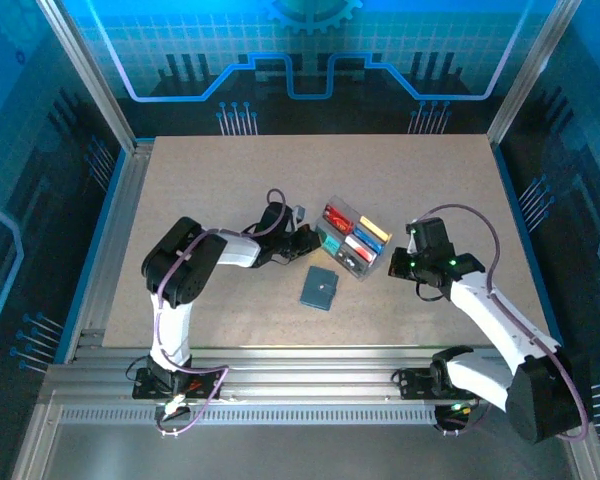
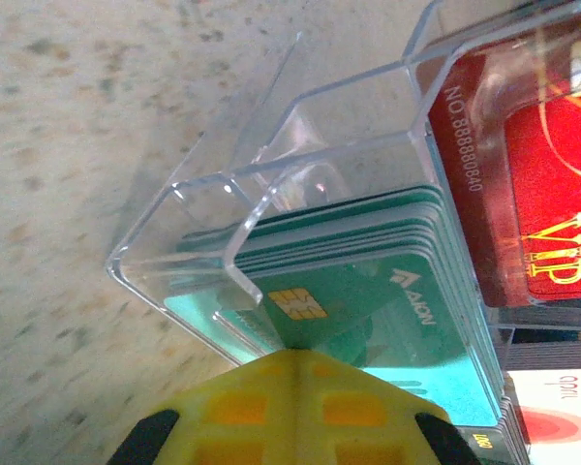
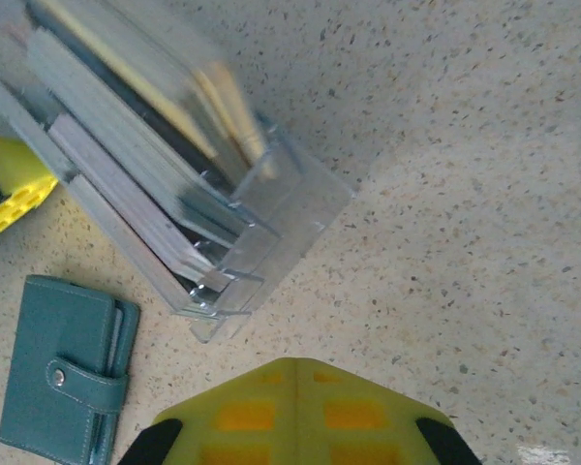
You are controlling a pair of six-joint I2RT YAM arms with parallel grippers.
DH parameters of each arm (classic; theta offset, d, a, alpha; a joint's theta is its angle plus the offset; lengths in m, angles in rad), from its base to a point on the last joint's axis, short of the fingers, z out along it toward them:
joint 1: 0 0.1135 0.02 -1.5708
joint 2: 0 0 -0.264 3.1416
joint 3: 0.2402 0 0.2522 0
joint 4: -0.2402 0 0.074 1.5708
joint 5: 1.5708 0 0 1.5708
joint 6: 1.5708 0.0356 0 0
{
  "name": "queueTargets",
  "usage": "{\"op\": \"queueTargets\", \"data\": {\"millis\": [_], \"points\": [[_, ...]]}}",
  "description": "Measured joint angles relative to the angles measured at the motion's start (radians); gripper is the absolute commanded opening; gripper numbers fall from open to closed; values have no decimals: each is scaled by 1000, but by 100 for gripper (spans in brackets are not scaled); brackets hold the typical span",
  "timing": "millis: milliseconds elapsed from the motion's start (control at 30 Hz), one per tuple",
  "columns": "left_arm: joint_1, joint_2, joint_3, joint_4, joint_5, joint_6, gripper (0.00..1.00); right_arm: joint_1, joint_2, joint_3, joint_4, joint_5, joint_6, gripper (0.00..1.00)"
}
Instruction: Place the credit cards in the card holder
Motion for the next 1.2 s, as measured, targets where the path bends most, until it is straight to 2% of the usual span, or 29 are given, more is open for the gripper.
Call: {"op": "queueTargets", "data": {"millis": [333, 433, 567, 667, 767, 967, 1200], "points": [[-44, 56, 97, -44, 5, 8, 0, 151, 44, 11, -1, 79, -4, 19], [-43, -6, 53, -111, -25, 38, 0, 208, 70, 31, 0, 95, 2, 27], [-41, -188, -61, -204, -62, 89, 1, 287, 124, 64, 8, 111, 14, 35], [-41, -301, -111, -249, -65, 119, 2, 335, 188, 93, 21, 113, 21, 35], [-43, -339, -126, -289, -53, 155, 3, 362, 269, 126, 43, 100, 27, 35], [-62, -330, -125, -401, -46, 232, 0, 395, 402, 201, 68, 59, 38, 36], [-68, -261, -124, -433, -37, 268, 0, 451, 500, 303, 68, 44, 44, 36]]}}
